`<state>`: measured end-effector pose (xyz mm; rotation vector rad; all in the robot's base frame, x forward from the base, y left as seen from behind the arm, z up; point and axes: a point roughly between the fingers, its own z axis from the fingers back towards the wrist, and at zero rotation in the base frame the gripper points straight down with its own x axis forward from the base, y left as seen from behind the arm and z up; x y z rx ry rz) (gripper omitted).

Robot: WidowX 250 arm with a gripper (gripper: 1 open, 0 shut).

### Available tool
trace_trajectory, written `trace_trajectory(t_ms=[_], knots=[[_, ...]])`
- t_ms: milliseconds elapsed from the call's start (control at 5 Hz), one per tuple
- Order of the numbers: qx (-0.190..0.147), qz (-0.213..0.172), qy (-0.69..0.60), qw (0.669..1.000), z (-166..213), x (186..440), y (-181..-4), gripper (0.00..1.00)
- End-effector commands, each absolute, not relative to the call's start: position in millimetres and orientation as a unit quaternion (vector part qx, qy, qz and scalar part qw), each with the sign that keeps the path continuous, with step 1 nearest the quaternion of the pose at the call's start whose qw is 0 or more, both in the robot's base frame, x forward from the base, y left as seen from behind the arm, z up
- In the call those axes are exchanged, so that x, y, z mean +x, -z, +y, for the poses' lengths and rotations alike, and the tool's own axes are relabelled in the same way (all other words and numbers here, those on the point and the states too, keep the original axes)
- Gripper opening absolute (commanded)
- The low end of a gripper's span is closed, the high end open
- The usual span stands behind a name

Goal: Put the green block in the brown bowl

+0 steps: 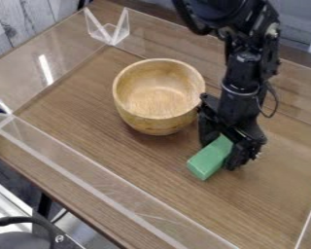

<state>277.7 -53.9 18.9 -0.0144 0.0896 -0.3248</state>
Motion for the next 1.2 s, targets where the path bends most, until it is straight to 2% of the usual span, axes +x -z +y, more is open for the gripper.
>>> trace_trajectory(t_ms=[0,600,1000], knots=[[-0.018,0.008,0.154,0.988,-46.3,282.4,-33.4,1.00],[-0.015,-0.015,0.149,0.989,-40.3,274.0,-33.0,1.00],[-0.021,-0.010,0.161,0.987,-43.2,270.0,-33.6,1.00]])
